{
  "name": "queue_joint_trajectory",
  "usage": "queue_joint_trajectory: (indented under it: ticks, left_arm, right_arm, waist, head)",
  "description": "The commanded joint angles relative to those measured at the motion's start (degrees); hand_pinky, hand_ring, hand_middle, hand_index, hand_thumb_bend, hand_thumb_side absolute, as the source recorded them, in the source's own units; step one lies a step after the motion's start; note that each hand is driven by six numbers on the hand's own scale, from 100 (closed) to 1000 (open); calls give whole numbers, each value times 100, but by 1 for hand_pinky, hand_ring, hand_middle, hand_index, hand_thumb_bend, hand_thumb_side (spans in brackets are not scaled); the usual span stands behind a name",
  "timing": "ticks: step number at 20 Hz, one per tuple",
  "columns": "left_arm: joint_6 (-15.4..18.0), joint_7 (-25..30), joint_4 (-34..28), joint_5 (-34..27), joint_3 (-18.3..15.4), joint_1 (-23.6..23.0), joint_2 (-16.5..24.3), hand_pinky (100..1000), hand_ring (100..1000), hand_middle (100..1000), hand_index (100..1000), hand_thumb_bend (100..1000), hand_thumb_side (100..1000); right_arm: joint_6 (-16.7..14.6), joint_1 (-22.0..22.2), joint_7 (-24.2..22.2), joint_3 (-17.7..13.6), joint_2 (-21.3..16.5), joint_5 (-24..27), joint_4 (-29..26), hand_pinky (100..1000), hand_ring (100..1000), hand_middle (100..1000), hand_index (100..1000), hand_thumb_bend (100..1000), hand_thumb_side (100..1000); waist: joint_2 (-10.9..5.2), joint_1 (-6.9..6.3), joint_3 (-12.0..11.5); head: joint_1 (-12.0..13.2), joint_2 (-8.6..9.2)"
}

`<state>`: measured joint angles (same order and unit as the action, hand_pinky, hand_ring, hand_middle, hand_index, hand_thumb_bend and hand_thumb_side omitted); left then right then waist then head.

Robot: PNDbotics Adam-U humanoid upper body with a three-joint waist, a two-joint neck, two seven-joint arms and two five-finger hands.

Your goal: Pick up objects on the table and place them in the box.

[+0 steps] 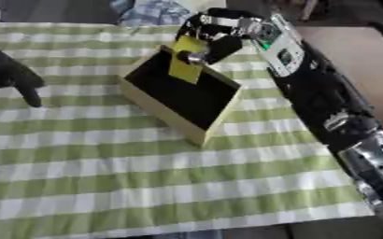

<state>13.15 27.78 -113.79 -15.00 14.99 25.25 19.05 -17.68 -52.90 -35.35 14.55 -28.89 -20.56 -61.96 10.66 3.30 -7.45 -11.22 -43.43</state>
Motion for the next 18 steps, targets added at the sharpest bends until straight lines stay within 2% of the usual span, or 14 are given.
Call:
queue_joint_trajectory:
  ticks: [1,7,12,14,18]
  left_arm:
    - [-21,8,-81,-12,-40,85,6,535,687,631,815,100,623]
    - [-35,30,-81,-13,-34,94,-12,535,687,631,815,100,625]
    - [-33,37,-81,-15,-32,106,-10,536,687,631,815,100,627]
    - [-33,40,-81,-17,-30,110,-17,536,687,631,815,100,627]
    - [-39,52,-81,-14,-28,107,-24,536,686,631,815,100,628]
  right_arm:
    - [-40,-65,-48,-11,-49,-14,-114,392,382,414,739,100,536]
    - [-92,9,-104,57,14,-202,-136,412,392,421,739,100,549]
    - [-189,17,-57,92,50,-383,-75,456,415,439,748,100,593]
    - [-233,12,-25,104,77,-475,-72,510,468,481,761,100,664]
    - [-312,11,46,120,97,-808,-80,599,585,544,783,100,737]
  waist:
    - [-72,-20,4]
    - [-65,-29,7]
    - [-70,-36,5]
    - [-71,-37,5]
    - [-70,-36,3]
  head:
    - [-47,11]
    - [-47,50]
    - [-35,74]
    - [-34,80]
    - [-36,84]
